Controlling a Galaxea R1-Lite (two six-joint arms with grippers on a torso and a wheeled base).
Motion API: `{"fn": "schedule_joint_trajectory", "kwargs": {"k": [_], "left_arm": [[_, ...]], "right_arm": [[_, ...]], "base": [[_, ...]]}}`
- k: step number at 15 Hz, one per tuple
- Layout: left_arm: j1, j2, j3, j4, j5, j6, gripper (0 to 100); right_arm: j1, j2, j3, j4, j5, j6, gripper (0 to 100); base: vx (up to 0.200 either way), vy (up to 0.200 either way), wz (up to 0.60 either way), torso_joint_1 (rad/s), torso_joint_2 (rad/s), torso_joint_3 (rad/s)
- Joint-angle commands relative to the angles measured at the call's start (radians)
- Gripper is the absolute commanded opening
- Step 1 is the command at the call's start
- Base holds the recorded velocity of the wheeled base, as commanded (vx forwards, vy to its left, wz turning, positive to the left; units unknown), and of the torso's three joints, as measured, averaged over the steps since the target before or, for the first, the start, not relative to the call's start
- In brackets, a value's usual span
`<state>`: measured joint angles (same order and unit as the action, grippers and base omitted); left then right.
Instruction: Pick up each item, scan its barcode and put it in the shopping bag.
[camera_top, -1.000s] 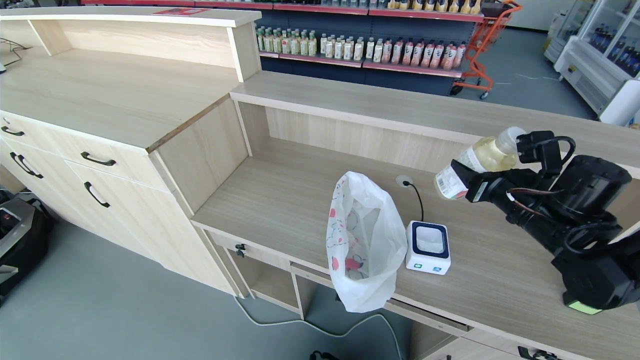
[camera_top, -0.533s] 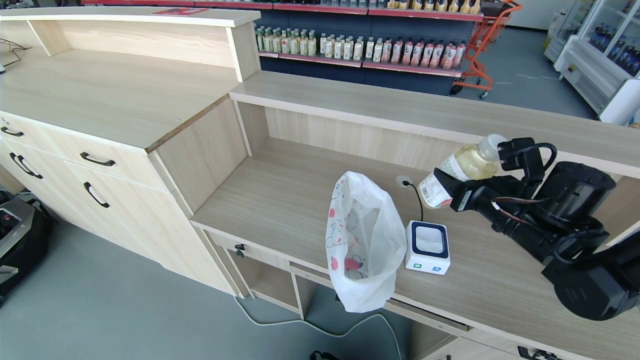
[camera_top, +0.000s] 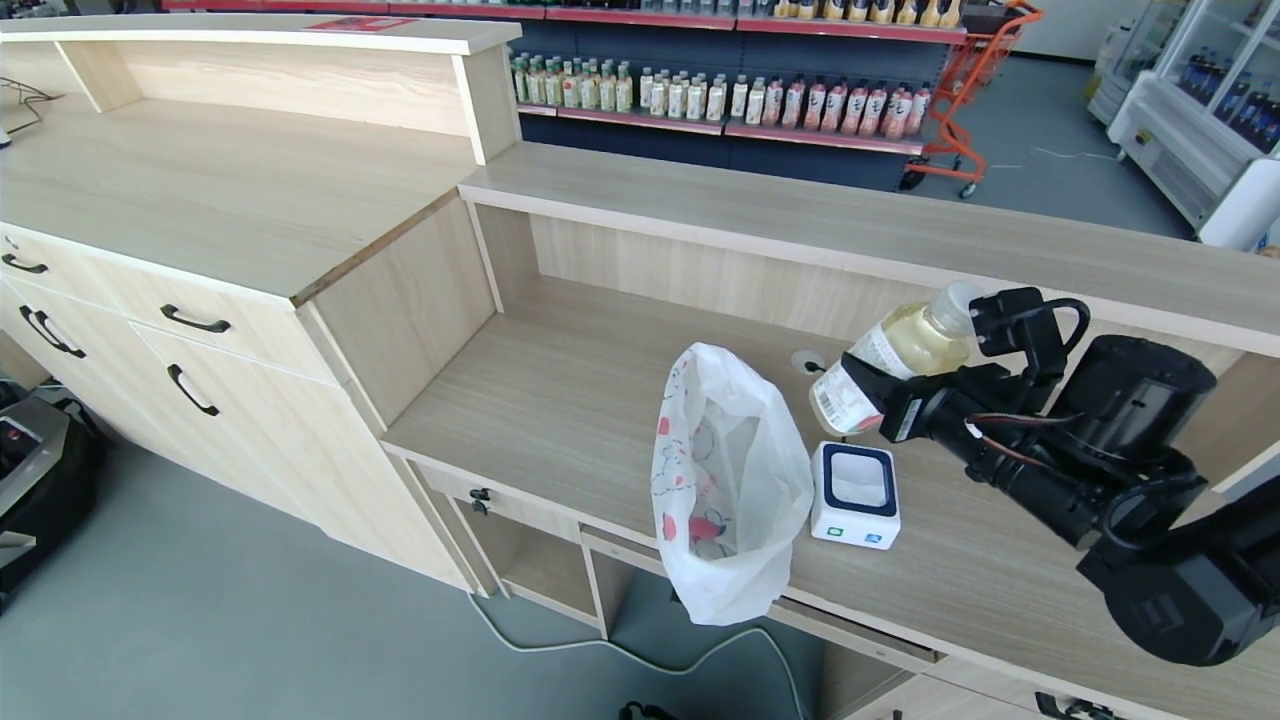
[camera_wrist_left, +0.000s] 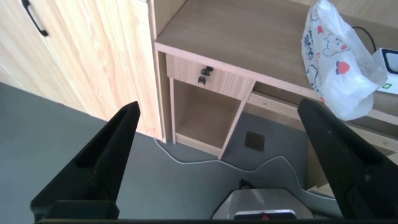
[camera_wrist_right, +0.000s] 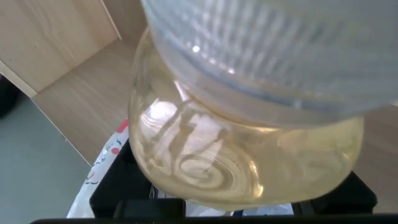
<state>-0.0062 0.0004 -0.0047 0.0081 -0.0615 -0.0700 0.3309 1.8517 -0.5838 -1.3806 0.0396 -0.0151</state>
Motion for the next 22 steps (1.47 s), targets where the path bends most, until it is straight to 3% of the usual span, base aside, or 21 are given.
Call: {"fn": "schedule_joint_trajectory", "kwargs": {"k": [1, 3, 13, 18, 22], "left_arm": [[0.0, 0.0, 0.0, 0.0, 0.0, -0.001, 100], [0.0, 0.0, 0.0, 0.0, 0.0, 0.001, 100], [0.0, 0.0, 0.0, 0.0, 0.003, -0.004, 100], [0.0, 0.0, 0.0, 0.0, 0.003, -0.004, 100], [0.0, 0.0, 0.0, 0.0, 0.003, -0.004, 100]], "right_arm": [[0.03, 0.02, -0.017, 0.015, 0.002, 0.011, 0], [0.05, 0.041, -0.05, 0.037, 0.0, 0.027, 0], [0.056, 0.235, -0.06, 0.022, 0.002, 0.04, 0], [0.066, 0.386, -0.05, -0.173, 0.008, -0.028, 0], [0.082, 0.449, -0.048, -0.19, 0.01, -0.036, 0]], "base": [[0.0, 0.2, 0.0, -0.007, 0.0, 0.007], [0.0, 0.2, 0.0, 0.01, 0.0, 0.002], [0.0, 0.0, 0.0, 0.0, 0.0, 0.0], [0.0, 0.0, 0.0, 0.0, 0.0, 0.0], [0.0, 0.0, 0.0, 0.0, 0.0, 0.0]]}}
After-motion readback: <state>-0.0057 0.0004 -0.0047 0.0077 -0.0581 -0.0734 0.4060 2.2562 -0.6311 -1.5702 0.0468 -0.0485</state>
